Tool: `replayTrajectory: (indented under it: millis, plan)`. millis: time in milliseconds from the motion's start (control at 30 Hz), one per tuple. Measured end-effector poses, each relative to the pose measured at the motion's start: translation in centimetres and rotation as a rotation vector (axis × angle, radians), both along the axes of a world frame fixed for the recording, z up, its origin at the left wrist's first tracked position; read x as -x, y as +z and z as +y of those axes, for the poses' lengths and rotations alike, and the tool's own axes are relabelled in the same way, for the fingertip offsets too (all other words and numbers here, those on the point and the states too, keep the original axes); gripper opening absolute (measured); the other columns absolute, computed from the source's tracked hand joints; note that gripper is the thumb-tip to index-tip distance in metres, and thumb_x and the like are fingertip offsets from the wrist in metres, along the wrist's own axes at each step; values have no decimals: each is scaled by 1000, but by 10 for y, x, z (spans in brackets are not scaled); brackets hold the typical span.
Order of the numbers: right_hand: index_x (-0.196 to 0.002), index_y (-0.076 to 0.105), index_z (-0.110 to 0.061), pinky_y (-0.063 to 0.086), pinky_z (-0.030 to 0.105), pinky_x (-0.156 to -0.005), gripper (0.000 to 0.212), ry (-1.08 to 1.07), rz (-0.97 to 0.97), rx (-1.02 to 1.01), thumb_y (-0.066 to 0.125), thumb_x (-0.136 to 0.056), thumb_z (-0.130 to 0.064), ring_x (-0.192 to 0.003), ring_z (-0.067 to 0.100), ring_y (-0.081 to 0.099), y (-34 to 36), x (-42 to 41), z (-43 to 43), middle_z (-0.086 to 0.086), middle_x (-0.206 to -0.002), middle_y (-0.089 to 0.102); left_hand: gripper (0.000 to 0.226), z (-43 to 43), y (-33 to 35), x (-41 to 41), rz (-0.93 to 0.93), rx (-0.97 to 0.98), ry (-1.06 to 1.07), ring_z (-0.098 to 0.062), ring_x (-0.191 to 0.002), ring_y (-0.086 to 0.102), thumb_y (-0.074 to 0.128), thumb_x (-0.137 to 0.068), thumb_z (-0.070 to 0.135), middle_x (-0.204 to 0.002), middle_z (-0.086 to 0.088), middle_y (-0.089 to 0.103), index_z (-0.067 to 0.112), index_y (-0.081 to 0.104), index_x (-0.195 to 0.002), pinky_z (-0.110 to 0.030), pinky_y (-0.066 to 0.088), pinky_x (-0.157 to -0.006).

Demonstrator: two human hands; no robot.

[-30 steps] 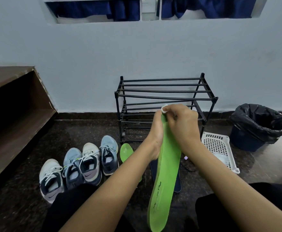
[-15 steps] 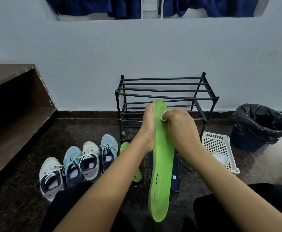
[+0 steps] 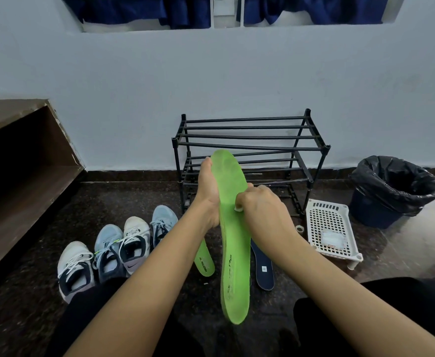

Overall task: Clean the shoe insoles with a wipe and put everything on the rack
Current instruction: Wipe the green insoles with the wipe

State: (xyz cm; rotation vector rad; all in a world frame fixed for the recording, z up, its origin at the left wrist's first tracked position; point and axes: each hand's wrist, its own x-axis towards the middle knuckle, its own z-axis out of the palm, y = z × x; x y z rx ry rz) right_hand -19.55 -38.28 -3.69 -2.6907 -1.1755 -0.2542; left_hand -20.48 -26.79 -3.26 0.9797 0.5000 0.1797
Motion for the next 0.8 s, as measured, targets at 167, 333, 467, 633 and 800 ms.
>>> replayTrajectory:
  millis: [167,333,467,633,800]
  plan:
    - [-100,70,-13,53,26,-76,18,14,347,-26,59,-87,-7,-80,17,63,10,-1,-5,5,-96,65,75,12,-4,1,-39,36,76,-34,-70,64,19,-94,67,-80,-19,70,8,64,-101,-40,51,-75]
    - [-78,70,-17,55,23,-67,16,-59,903,-482,66,-80,-2,-68,13,65,33,-29,-27,5,-81,72,73,23,-2,7,-131,51,98,-39,-82,66,21,-93,66,-95,-22,68,8,66,-94,-43,53,-77]
    - [-91,66,-9,54,26,-75,17,-44,1371,-627,59,-84,5,-74,13,64,26,-42,-24,6,-86,70,73,31,-2,11,-173,57,85,-40,-87,65,22,-94,65,-98,-23,68,7,67,-95,-46,52,-82]
    - [-96,64,-9,51,35,-88,17,78,1603,-438,54,-88,2,-84,17,64,3,-39,-13,5,-89,69,76,37,-11,14,-199,97,91,-40,-89,65,21,-93,66,-99,-22,68,4,65,-101,-49,50,-89]
    - [-104,63,3,55,27,-62,21,17,1496,-477,59,-84,7,-67,14,66,-18,-31,-1,9,-81,69,66,34,-19,12,-157,138,187,-33,-81,63,25,-95,60,-87,-17,67,7,65,-94,-39,51,-77]
